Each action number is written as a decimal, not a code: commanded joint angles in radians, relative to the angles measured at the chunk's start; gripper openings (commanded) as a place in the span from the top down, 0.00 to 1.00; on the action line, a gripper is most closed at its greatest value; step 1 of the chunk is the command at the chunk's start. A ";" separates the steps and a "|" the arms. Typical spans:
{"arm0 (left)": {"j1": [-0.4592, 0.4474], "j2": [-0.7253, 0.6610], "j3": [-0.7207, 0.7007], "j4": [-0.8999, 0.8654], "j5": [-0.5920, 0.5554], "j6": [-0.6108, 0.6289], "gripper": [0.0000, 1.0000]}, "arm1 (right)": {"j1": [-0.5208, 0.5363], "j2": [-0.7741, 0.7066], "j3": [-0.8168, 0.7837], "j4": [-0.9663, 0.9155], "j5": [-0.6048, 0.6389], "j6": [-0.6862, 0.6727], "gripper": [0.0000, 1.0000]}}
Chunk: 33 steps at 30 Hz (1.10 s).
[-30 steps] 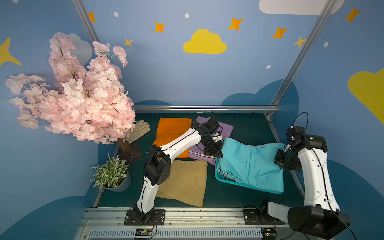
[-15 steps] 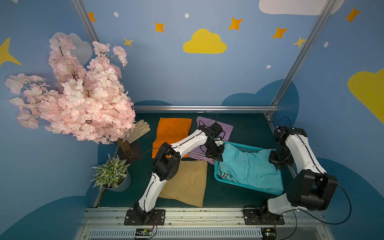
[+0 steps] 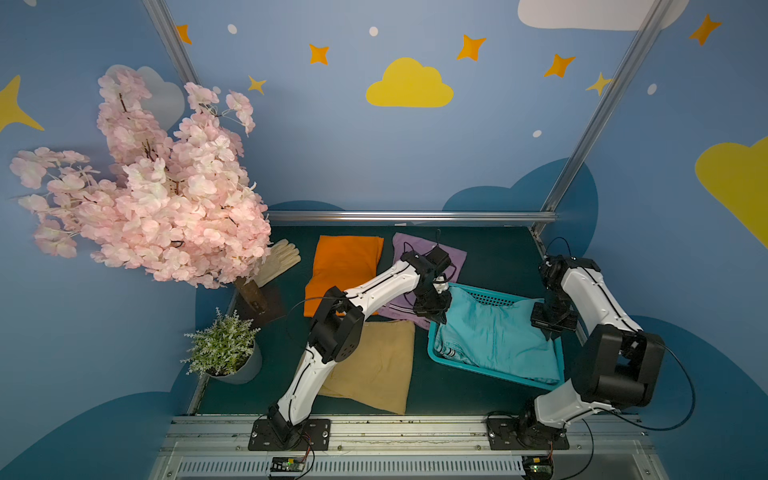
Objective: Put the folded long pants in the basket
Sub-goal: Place the long pant in the basket.
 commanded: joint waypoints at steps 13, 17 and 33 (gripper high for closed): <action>0.015 -0.066 0.197 -0.231 -0.201 0.086 0.46 | 0.009 -0.117 0.059 -0.002 0.023 -0.034 0.47; -0.004 -0.104 0.198 -0.192 -0.102 0.090 0.55 | 0.008 -0.144 0.119 -0.018 0.018 -0.034 0.49; -0.070 0.086 0.095 -0.019 -0.004 0.067 0.98 | 0.019 -0.112 -0.059 0.329 -0.239 -0.032 0.72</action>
